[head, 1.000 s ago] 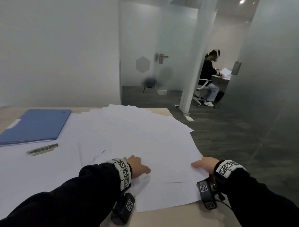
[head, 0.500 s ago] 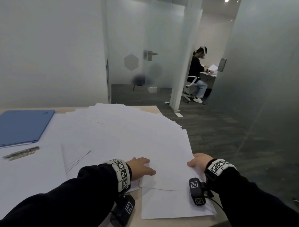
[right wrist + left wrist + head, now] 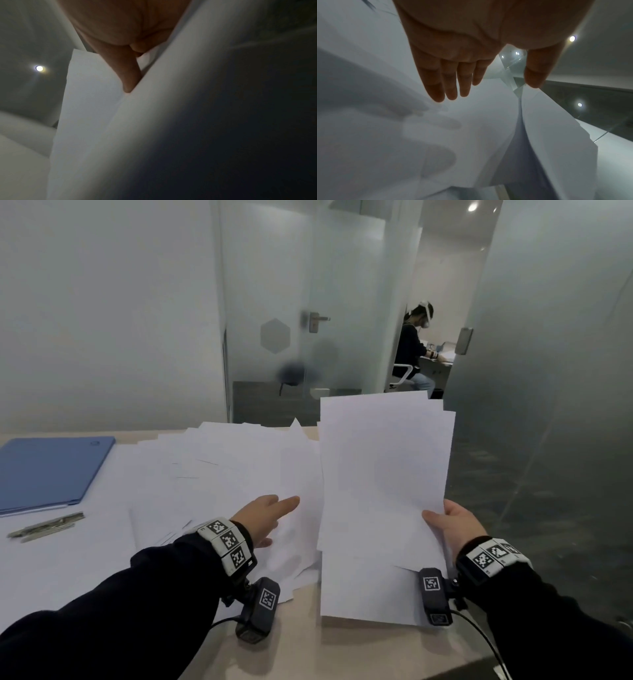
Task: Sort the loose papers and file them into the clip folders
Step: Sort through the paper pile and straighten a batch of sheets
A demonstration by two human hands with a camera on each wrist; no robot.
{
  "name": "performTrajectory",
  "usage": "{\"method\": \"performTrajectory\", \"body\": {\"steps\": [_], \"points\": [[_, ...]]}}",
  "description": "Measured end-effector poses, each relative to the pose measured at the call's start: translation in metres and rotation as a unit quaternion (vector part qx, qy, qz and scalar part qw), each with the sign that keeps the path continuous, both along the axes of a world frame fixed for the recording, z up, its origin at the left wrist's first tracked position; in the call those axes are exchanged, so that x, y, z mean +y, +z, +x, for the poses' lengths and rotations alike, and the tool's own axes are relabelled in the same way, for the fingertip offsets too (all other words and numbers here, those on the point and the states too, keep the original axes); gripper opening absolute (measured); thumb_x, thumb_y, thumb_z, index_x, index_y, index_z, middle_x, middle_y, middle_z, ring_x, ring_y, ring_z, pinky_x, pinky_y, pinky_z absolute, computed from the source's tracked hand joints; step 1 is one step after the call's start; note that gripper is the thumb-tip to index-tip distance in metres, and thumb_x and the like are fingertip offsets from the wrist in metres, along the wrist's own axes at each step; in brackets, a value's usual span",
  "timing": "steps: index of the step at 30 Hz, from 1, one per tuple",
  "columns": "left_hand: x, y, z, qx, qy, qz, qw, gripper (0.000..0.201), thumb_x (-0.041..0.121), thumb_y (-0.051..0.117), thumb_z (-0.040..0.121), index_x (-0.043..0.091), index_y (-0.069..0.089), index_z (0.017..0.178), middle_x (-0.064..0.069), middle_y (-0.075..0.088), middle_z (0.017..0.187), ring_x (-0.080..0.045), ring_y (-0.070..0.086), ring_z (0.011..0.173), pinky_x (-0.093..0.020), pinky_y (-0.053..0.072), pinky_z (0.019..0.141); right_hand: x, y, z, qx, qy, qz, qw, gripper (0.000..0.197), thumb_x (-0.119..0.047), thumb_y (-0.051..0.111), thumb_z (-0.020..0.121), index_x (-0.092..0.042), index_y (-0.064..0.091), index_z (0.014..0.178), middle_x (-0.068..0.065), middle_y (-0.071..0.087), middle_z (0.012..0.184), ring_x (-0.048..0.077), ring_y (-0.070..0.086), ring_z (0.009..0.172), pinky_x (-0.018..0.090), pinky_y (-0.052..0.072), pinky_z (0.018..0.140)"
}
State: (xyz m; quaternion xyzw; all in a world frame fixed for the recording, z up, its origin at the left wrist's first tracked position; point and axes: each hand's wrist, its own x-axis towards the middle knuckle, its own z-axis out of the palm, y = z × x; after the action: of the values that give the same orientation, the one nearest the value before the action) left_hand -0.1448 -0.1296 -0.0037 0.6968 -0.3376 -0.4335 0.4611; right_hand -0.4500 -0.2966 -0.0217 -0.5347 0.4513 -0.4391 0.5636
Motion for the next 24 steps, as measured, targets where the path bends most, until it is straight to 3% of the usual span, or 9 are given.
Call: {"method": "performTrajectory", "body": {"steps": [2, 6, 8, 10, 12, 14, 17, 20, 24], "points": [[0.005, 0.007, -0.001, 0.026, -0.016, -0.012, 0.999, 0.093, 0.064, 0.069, 0.076, 0.022, 0.032, 0.151, 0.004, 0.046, 0.146, -0.018, 0.053, 0.124, -0.038, 0.051, 0.092, 0.004, 0.003, 0.013, -0.015, 0.013, 0.002, 1.000, 0.022, 0.008, 0.055, 0.090, -0.007, 0.068, 0.099, 0.012, 0.075, 0.084, 0.031, 0.065, 0.076, 0.046, 0.052, 0.082], [0.012, 0.015, -0.004, 0.063, -0.031, -0.036, 0.997, 0.062, 0.064, 0.065, 0.079, 0.028, 0.059, 0.128, 0.007, 0.067, 0.124, -0.018, 0.067, 0.108, -0.042, 0.055, 0.091, 0.014, 0.015, 0.039, -0.024, 0.072, -0.015, 0.997, 0.022, 0.005, 0.055, 0.092, -0.008, 0.067, 0.104, 0.013, 0.075, 0.094, 0.030, 0.069, 0.078, 0.043, 0.055, 0.080], [0.013, 0.021, -0.005, 0.098, -0.007, -0.069, 0.993, 0.041, 0.055, 0.060, 0.090, 0.023, 0.066, 0.115, 0.005, 0.075, 0.101, -0.016, 0.073, 0.087, -0.036, 0.058, 0.079, 0.018, 0.018, 0.053, -0.018, 0.094, -0.028, 0.995, 0.023, 0.006, 0.055, 0.091, -0.005, 0.066, 0.108, 0.012, 0.075, 0.094, 0.026, 0.070, 0.077, 0.039, 0.057, 0.076], [0.016, 0.027, -0.002, 0.103, 0.023, -0.092, 0.990, 0.030, 0.044, 0.060, 0.094, 0.019, 0.066, 0.110, 0.004, 0.074, 0.089, -0.014, 0.072, 0.074, -0.029, 0.056, 0.063, 0.023, 0.018, 0.067, -0.018, 0.110, -0.035, 0.993, 0.024, 0.008, 0.056, 0.090, -0.002, 0.066, 0.109, 0.011, 0.075, 0.092, 0.025, 0.070, 0.076, 0.038, 0.057, 0.077], [0.020, 0.029, 0.005, 0.090, 0.027, -0.089, 0.992, 0.030, 0.033, 0.068, 0.090, 0.016, 0.065, 0.114, -0.002, 0.076, 0.097, -0.021, 0.073, 0.084, -0.033, 0.057, 0.068, 0.028, 0.017, 0.081, -0.017, 0.131, -0.036, 0.991, 0.023, 0.009, 0.057, 0.089, -0.001, 0.066, 0.108, 0.011, 0.076, 0.090, 0.024, 0.071, 0.075, 0.037, 0.058, 0.075], [0.026, 0.026, 0.013, 0.074, 0.036, -0.080, 0.993, 0.044, 0.028, 0.074, 0.077, 0.013, 0.065, 0.117, -0.009, 0.075, 0.104, -0.030, 0.072, 0.095, -0.042, 0.059, 0.080, 0.034, 0.016, 0.092, -0.005, 0.150, -0.032, 0.988, 0.021, 0.009, 0.057, 0.089, -0.004, 0.067, 0.103, 0.009, 0.076, 0.087, 0.021, 0.072, 0.072, 0.033, 0.059, 0.069], [0.036, 0.021, 0.025, 0.083, 0.061, -0.083, 0.991, 0.050, 0.025, 0.070, 0.067, 0.010, 0.066, 0.115, -0.015, 0.074, 0.105, -0.032, 0.073, 0.090, -0.042, 0.059, 0.075, 0.040, 0.010, 0.107, 0.017, 0.172, -0.022, 0.985, 0.020, 0.008, 0.057, 0.089, -0.007, 0.067, 0.099, 0.010, 0.076, 0.089, 0.025, 0.072, 0.075, 0.037, 0.059, 0.074], [0.043, 0.015, 0.033, 0.105, 0.090, -0.089, 0.986, 0.032, 0.017, 0.072, 0.082, 0.009, 0.065, 0.112, -0.012, 0.073, 0.094, -0.021, 0.071, 0.067, -0.032, 0.057, 0.058, 0.039, 0.000, 0.117, 0.020, 0.172, -0.006, 0.985, 0.021, 0.007, 0.058, 0.089, -0.006, 0.067, 0.102, 0.017, 0.074, 0.096, 0.031, 0.069, 0.080, 0.045, 0.055, 0.085], [0.047, 0.002, 0.049, 0.114, 0.140, -0.065, 0.981, 0.027, 0.015, 0.067, 0.090, 0.018, 0.063, 0.116, -0.007, 0.072, 0.100, -0.024, 0.070, 0.080, -0.037, 0.058, 0.062, 0.021, -0.004, 0.111, 0.001, 0.110, 0.035, 0.993, 0.020, 0.010, 0.055, 0.088, -0.004, 0.067, 0.097, 0.014, 0.074, 0.084, 0.031, 0.066, 0.077, 0.049, 0.052, 0.088]]}}
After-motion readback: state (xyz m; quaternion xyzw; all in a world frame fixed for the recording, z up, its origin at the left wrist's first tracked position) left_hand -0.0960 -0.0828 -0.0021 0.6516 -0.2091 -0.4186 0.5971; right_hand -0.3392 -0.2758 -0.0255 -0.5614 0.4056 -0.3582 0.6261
